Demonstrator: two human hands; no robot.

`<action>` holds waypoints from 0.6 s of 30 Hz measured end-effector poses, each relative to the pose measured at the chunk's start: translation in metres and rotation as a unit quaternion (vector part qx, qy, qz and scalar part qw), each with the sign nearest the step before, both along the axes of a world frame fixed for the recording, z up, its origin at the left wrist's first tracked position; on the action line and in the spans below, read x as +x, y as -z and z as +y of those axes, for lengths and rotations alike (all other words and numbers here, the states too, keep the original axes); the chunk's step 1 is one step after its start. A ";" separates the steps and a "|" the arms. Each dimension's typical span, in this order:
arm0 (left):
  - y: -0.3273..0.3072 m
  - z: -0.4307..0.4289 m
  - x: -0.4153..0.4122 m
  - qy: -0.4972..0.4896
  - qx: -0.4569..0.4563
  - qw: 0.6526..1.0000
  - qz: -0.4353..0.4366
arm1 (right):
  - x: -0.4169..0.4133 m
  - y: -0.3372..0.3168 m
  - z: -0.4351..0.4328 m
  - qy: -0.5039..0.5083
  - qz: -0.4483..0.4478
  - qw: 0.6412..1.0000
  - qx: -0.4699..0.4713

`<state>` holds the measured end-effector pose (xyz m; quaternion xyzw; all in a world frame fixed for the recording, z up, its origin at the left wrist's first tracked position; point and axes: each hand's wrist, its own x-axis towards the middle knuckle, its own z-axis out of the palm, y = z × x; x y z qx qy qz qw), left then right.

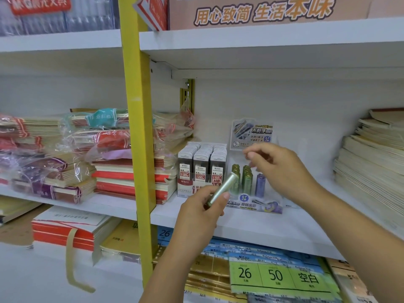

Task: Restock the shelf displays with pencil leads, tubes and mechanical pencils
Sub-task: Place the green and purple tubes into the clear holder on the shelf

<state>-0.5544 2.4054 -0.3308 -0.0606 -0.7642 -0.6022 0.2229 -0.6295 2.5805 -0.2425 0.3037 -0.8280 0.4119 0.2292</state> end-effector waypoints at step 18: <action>-0.005 0.016 0.005 0.052 0.196 0.979 -0.002 | 0.036 0.038 0.029 -0.060 -0.120 0.991 0.005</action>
